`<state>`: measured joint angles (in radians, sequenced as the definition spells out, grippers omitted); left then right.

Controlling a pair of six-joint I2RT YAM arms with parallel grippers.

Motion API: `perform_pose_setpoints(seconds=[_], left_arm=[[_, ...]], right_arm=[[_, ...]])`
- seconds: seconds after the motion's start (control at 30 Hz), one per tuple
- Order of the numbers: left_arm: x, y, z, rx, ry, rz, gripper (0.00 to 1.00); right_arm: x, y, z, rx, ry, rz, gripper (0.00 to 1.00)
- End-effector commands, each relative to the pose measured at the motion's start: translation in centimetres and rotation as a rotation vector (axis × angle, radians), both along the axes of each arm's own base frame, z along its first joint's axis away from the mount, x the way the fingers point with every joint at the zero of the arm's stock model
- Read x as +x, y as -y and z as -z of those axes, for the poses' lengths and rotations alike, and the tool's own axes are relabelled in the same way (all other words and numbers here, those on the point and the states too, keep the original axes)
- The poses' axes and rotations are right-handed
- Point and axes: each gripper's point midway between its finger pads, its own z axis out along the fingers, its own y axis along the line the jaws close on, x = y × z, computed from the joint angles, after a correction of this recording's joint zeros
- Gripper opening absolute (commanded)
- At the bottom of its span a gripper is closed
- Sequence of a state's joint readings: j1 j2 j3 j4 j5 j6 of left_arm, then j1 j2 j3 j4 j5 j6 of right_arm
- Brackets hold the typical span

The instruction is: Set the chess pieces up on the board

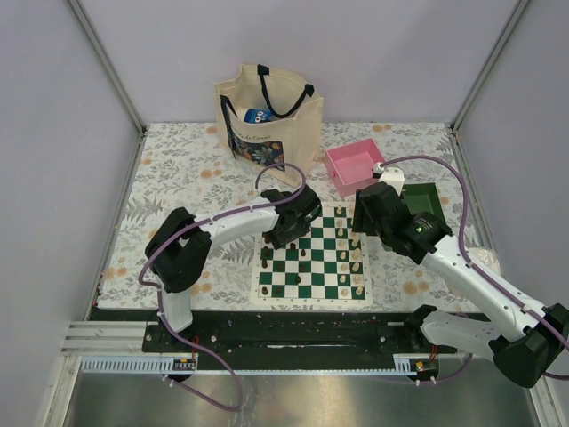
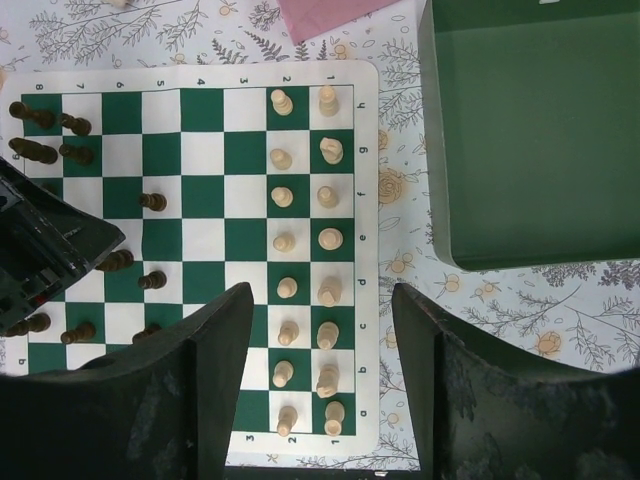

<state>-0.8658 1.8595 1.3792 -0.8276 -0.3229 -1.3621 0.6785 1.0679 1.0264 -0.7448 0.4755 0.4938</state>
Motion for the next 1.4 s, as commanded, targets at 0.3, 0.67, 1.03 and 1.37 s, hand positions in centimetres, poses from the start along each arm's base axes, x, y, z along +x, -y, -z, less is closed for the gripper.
perform_pose_setpoints(seconds=[0.3,0.67,1.03,1.37], left_arm=[[-0.8,0.6,1.8,-0.023,-0.043,0.012,0.53],[-1.1,0.6,1.9,-0.029,-0.046,0.027,0.43],[-0.9,0.6,1.9,-0.030,-0.044,0.029,0.29],[-0.9,0.4,1.4,-0.017,-0.025,0.056,0.05]], right_arm=[[0.6,-0.2,0.3,-0.008,0.008,-0.010,0.66],[0.8,-0.5,1.0,-0.019,-0.013,-0.023,0.66],[0.7,-0.4,1.3,-0.030,-0.017,-0.025,0.66],[0.7,-0.5,1.5,-0.035,-0.022,-0.027,0.66]])
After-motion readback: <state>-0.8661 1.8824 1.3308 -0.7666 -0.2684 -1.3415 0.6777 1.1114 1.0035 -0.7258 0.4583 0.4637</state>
